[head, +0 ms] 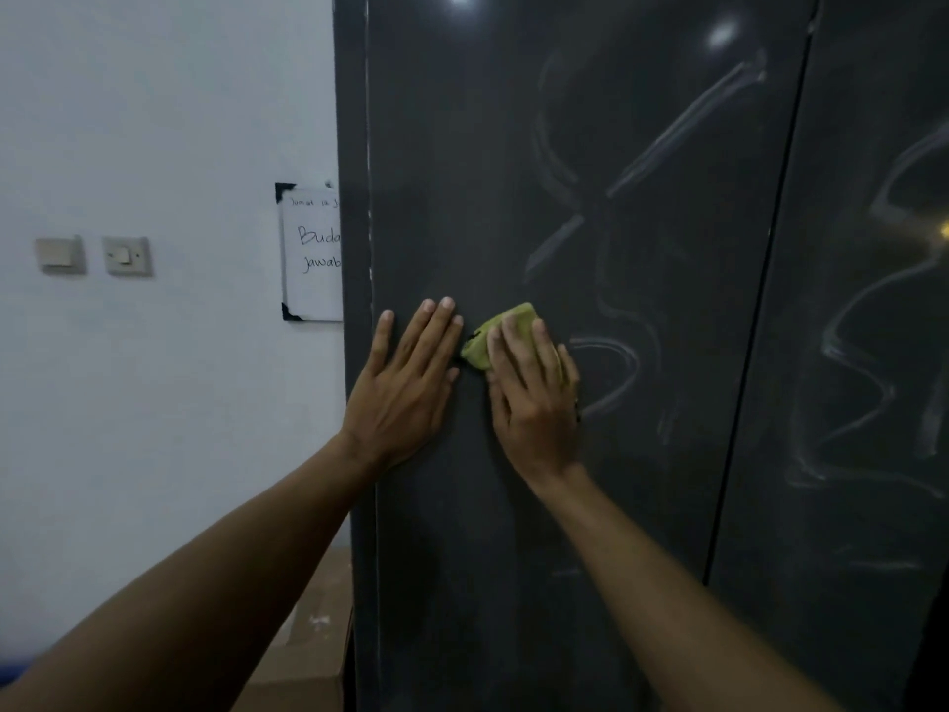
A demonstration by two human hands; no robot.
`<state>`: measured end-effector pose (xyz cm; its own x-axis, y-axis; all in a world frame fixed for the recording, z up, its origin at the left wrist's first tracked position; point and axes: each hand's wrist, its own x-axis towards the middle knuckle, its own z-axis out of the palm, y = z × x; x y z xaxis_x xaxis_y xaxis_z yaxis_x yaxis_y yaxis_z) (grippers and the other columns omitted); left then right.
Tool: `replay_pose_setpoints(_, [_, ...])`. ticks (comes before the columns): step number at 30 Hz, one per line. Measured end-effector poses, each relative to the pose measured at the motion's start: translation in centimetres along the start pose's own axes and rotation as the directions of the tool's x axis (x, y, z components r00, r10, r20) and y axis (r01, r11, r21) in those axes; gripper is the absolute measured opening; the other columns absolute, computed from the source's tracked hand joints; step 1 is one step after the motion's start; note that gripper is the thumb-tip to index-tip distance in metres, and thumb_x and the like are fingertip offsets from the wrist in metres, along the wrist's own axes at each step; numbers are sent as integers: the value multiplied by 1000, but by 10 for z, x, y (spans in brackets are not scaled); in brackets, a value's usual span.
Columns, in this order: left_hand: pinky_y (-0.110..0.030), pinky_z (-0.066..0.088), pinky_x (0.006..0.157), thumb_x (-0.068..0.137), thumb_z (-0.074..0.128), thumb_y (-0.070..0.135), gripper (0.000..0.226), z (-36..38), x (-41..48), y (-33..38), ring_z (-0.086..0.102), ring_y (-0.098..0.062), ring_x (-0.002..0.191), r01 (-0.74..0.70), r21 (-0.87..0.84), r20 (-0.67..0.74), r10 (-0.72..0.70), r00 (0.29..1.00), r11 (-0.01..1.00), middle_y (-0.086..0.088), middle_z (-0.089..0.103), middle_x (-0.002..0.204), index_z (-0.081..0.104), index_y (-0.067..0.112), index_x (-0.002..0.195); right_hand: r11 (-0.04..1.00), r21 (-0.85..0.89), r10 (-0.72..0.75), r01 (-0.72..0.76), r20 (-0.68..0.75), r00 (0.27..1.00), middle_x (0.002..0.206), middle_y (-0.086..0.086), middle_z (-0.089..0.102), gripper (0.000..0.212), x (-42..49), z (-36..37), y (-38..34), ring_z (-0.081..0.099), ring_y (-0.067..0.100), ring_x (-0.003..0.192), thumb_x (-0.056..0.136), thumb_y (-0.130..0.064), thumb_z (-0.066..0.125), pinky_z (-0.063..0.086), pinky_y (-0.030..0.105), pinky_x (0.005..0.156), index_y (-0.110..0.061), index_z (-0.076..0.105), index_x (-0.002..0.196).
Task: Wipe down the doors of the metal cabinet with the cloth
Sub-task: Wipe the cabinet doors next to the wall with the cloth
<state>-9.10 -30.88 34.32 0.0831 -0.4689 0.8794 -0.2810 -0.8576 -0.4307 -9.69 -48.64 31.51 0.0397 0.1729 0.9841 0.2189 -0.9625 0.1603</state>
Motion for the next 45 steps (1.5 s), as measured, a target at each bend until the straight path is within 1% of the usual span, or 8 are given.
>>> replay_pose_setpoints(2, [-52,13,117,102,33,31,54,-1,5,1,23,-28,145,29,-4,-19,-29,999,1000,-16,26,155,29,4,148,999,-8,-38,38,-11,999,154,0,36,45,24,0,7,26,21,146,102,-25,47,29,48,112,-21,39,146])
replay_pose_setpoints(6, [-52,16,116,101,35,31,55,-3,13,1,26,-28,144,40,0,-26,-40,999,999,-17,29,154,32,2,147,980,73,189,-183,-81,979,152,6,37,42,38,-2,9,29,26,144,103,-27,43,31,49,111,-19,42,145])
replay_pose_setpoints(13, [-51,14,117,101,35,32,55,-6,28,-5,25,-28,144,90,-18,-48,-91,995,996,-17,29,155,33,2,147,997,-14,-82,82,-16,996,153,-2,38,44,49,-3,9,28,20,145,102,-25,48,29,49,112,-20,43,145])
replay_pose_setpoints(19, [-52,14,117,100,35,35,58,-10,44,-9,22,-28,145,120,-37,-37,-122,992,992,-17,27,156,31,2,148,978,15,211,-210,-73,975,155,-3,34,45,67,-4,20,24,22,146,103,-27,41,25,51,115,-19,39,147])
replay_pose_setpoints(25, [-54,16,118,101,35,35,58,-14,62,-14,21,-28,146,117,-28,-31,-118,992,993,-16,25,156,30,2,149,999,0,-37,37,-21,999,154,-1,36,45,93,-5,15,26,21,146,102,-23,45,27,50,114,-18,40,147])
replay_pose_setpoints(31, [-53,12,118,100,34,36,59,-18,77,-20,18,-28,147,127,-52,-3,-127,992,991,-16,23,157,28,2,149,968,73,245,-240,-61,968,155,-2,33,45,106,-9,15,23,22,147,103,-26,37,21,51,117,-17,39,147])
replay_pose_setpoints(37, [-52,10,119,101,32,35,60,-22,94,-28,16,-27,147,146,-47,-2,-146,989,988,-16,20,158,25,2,150,999,38,-6,7,-22,1000,153,0,37,44,130,-11,14,28,21,145,101,-21,45,27,49,114,-17,43,145])
replay_pose_setpoints(45, [-52,6,119,102,38,33,59,-27,115,-33,14,-28,148,158,-85,-3,-159,987,984,-16,18,158,24,2,150,985,91,148,-143,-42,988,153,1,38,43,137,-16,5,26,24,145,101,-19,45,26,50,115,-14,43,144])
